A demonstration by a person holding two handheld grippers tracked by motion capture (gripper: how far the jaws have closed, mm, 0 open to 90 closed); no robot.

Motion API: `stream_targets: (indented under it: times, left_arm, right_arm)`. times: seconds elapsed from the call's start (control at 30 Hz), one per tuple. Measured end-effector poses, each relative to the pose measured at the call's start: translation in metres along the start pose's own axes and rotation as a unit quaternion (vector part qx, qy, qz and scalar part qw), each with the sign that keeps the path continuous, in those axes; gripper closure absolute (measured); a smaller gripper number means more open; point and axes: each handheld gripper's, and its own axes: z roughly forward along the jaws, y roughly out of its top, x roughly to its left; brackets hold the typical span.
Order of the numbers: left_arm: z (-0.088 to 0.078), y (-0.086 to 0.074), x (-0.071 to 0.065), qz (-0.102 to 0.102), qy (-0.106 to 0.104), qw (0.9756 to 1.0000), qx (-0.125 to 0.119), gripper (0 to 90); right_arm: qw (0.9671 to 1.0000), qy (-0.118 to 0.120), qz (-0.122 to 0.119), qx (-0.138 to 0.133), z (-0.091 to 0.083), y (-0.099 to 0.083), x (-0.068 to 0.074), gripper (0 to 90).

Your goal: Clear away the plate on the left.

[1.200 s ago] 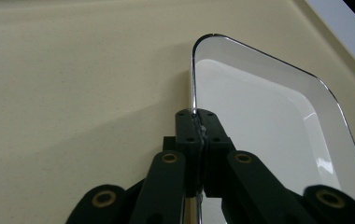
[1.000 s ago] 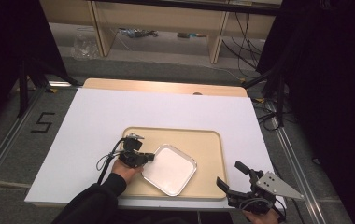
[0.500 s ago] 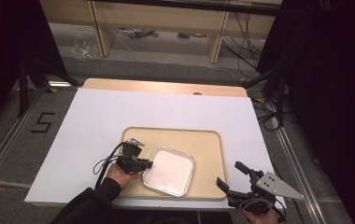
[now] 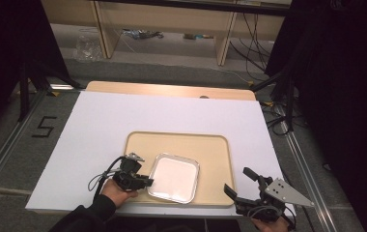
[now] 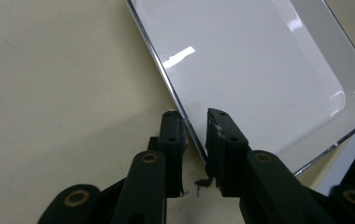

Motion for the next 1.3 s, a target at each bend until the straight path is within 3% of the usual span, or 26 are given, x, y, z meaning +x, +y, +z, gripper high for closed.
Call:
stream_targets:
  times: [0.27,0.3,0.43,0.63,0.67,1.0,1.03,1.07,1.3]
  left_arm:
    - [-0.007,-0.011,-0.004,-0.012,-0.007,0.9999,0.003,71.8]
    - [-0.009,-0.011,-0.003,0.001,-0.009,0.9999,0.013,71.5]
    - [-0.006,-0.012,-0.009,-0.014,-0.017,0.9997,0.003,69.8]
    - [-0.006,-0.012,-0.012,0.0,-0.02,0.9997,0.015,68.1]
    - [-0.004,-0.012,-0.013,-0.009,-0.022,0.9997,0.006,68.1]
    - [-0.002,-0.011,-0.015,-0.002,-0.029,0.9995,0.008,66.3]
    - [-0.003,-0.01,-0.013,0.013,-0.03,0.9993,0.019,65.9]
    - [-0.003,-0.01,-0.014,0.012,-0.031,0.9993,0.019,65.2]
    - [-0.006,-0.009,-0.012,0.025,-0.015,0.9992,0.027,56.1]
  right_arm:
    - [1.0,-0.004,0.006,-0.006,0.0,0.0,0.001,15.4]
    - [1.0,-0.001,0.003,-0.002,0.0,0.0,0.001,15.4]
    - [1.0,-0.002,0.003,-0.003,0.0,0.0,0.001,15.4]
    - [1.0,-0.002,0.003,-0.002,0.0,0.0,0.0,15.4]
    - [1.0,-0.001,0.003,-0.003,0.0,-0.001,0.0,15.4]
    - [1.0,-0.001,0.003,-0.002,0.0,0.0,0.0,15.4]
    - [1.0,-0.001,0.003,-0.002,0.0,0.0,0.0,15.4]
    - [1.0,-0.002,0.002,-0.001,0.0,0.0,0.0,15.4]
    - [1.0,-0.001,0.002,-0.002,0.0,0.0,0.0,15.4]
